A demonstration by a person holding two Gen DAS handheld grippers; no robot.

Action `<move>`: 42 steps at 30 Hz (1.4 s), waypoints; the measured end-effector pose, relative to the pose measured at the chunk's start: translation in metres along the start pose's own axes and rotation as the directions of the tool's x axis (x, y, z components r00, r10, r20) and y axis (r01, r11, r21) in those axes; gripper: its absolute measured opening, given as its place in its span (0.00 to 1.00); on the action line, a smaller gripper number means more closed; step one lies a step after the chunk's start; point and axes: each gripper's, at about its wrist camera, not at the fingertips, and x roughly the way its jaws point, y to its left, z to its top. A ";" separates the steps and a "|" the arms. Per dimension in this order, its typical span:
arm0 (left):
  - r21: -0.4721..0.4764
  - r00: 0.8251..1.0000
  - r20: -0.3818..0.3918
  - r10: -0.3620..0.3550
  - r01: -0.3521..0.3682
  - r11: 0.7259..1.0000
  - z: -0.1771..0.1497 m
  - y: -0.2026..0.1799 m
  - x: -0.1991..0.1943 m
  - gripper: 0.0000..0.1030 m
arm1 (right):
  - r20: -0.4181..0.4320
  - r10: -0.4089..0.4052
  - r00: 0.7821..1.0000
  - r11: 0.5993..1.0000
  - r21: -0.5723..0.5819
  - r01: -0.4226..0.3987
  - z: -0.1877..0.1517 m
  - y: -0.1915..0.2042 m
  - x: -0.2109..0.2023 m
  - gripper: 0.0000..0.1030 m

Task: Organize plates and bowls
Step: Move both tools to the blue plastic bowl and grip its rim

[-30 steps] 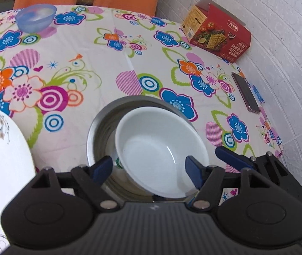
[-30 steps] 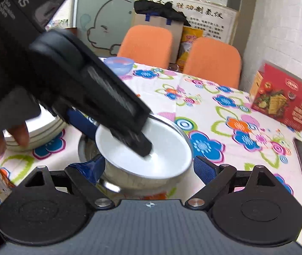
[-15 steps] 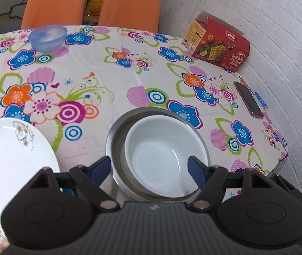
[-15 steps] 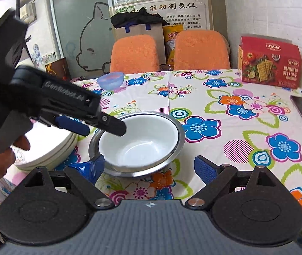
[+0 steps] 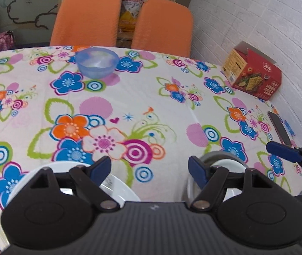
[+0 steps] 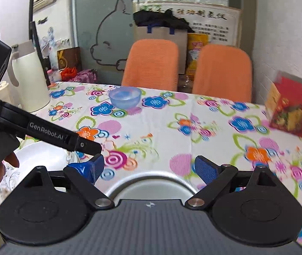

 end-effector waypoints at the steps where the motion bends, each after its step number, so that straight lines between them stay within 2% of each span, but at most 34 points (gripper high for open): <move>1: -0.008 1.000 0.001 0.014 -0.014 1.000 0.005 0.009 0.002 0.71 | -0.005 0.009 1.000 1.000 -0.017 -0.009 0.009 0.001 0.010 0.77; 7: -0.064 0.996 -0.007 0.091 -0.091 0.994 0.031 0.062 0.017 0.71 | -0.037 0.052 0.998 0.994 -0.092 -0.055 0.055 0.013 0.076 0.77; 11: -0.108 0.993 -0.021 0.119 -0.121 0.987 0.056 0.096 0.032 0.71 | -0.078 0.096 0.992 0.990 -0.093 -0.103 0.078 0.019 0.128 0.77; 14: -0.152 0.993 -0.012 0.122 -0.122 0.981 0.085 0.118 0.045 0.71 | -0.132 0.112 0.985 0.988 -0.091 -0.124 0.089 0.024 0.170 0.77; 17: -0.186 0.993 -0.007 0.119 -0.118 0.975 0.113 0.131 0.064 0.72 | -0.189 0.091 0.978 0.988 -0.104 -0.112 0.094 0.024 0.207 0.77; 21: -0.232 0.997 -0.012 0.081 -0.081 0.969 0.143 0.138 0.097 0.73 | -0.223 0.070 0.972 0.992 -0.089 -0.092 0.097 0.017 0.242 0.77; 24: -0.244 0.998 -0.014 0.055 -0.057 0.968 0.160 0.136 0.125 0.74 | -0.210 0.063 0.976 0.993 -0.084 -0.083 0.100 0.015 0.256 0.77; 31: -0.240 0.997 -0.043 0.071 -0.079 0.968 0.172 0.134 0.170 0.75 | -0.211 0.064 0.975 0.994 -0.071 -0.081 0.098 0.017 0.280 0.77; 33: -0.236 0.996 -0.050 0.079 -0.089 0.968 0.171 0.136 0.176 0.75 | -0.223 0.070 0.972 0.993 -0.080 -0.090 0.095 0.021 0.284 0.77; 42: -0.184 0.993 -0.038 0.112 -0.117 0.976 0.172 0.135 0.178 0.75 | -0.170 0.085 0.982 0.994 -0.056 -0.096 0.090 0.024 0.279 0.81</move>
